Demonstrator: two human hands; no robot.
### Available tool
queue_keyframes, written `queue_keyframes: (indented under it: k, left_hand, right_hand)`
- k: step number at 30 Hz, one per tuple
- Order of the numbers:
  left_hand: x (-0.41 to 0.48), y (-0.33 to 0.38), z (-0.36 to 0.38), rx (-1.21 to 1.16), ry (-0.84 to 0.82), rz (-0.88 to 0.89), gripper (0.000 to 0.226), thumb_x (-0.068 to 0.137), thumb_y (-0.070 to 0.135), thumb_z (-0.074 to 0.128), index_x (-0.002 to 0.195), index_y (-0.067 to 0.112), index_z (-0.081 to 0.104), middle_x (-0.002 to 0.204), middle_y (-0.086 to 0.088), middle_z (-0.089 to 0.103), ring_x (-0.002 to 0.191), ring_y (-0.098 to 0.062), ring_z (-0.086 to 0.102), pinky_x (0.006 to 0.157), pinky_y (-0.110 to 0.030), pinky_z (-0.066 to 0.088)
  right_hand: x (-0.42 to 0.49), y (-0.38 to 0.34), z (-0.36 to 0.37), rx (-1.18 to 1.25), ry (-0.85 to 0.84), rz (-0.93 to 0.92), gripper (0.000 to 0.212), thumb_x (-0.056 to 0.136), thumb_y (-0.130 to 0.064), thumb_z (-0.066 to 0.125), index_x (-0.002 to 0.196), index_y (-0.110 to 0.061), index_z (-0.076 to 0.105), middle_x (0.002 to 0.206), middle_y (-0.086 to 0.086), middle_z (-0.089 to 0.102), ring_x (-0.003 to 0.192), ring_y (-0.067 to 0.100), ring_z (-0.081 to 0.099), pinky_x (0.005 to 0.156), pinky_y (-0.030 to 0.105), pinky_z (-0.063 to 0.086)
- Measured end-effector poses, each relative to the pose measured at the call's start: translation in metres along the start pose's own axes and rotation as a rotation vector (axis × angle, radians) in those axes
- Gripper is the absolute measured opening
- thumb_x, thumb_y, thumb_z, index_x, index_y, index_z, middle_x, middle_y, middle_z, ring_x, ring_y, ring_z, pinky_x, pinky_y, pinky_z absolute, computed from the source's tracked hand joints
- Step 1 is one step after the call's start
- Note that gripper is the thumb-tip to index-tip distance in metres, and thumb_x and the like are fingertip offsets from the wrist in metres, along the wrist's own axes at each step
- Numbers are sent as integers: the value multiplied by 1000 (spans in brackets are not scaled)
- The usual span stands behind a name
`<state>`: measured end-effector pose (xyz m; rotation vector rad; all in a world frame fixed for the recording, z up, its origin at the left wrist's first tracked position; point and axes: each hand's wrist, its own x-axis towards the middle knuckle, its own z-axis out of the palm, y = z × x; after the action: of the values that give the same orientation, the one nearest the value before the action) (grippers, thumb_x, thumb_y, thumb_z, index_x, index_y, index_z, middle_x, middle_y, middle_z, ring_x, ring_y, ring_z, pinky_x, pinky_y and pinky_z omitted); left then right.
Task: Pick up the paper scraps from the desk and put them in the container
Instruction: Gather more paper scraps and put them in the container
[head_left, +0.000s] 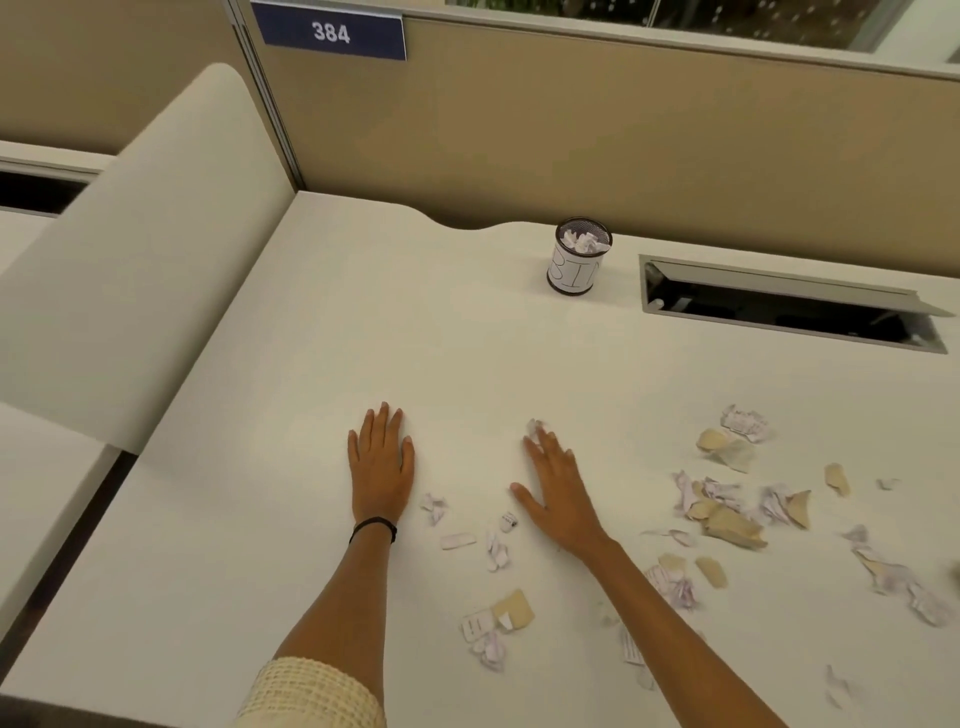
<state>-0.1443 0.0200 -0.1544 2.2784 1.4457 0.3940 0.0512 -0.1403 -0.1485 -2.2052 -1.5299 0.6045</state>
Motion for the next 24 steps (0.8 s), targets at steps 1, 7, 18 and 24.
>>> queue_keyframes:
  k: [1, 7, 18, 24]
  left_hand:
    - [-3, -1, 0, -7, 3, 5, 45, 99, 18, 39, 144, 13, 35, 155, -5, 26, 144, -22, 17, 119, -43, 7]
    - [-17, -6, -5, -91, -12, 12, 44, 100, 16, 35, 144, 15, 35, 155, -2, 26, 144, -19, 19, 119, -35, 6]
    - [-23, -22, -19, -129, -238, 89, 52, 101, 25, 36, 149, 16, 18, 158, 0, 6, 146, -14, 2, 117, -33, -5]
    - [-35, -26, -14, 42, -242, 136, 59, 100, 33, 36, 150, 20, 8, 159, 2, -3, 146, -14, -3, 116, -37, -9]
  right_hand:
    - [0, -4, 1, -22, -32, -22, 67, 96, -41, 42, 150, -18, 9, 159, 0, -7, 147, 14, -9, 119, 34, -4]
    - [-3, -41, 14, 3, -201, -177, 61, 98, -39, 40, 149, -18, 15, 160, -2, -2, 148, 13, -4, 120, 31, -2]
    - [-3, -81, 31, -242, -322, -428, 52, 99, -34, 38, 148, -23, 22, 160, 8, 4, 148, 23, -1, 119, 41, 4]
    - [-24, -50, 21, -200, -208, -439, 40, 101, -21, 36, 140, -17, 42, 154, 5, 27, 146, 25, 19, 118, 39, 15]
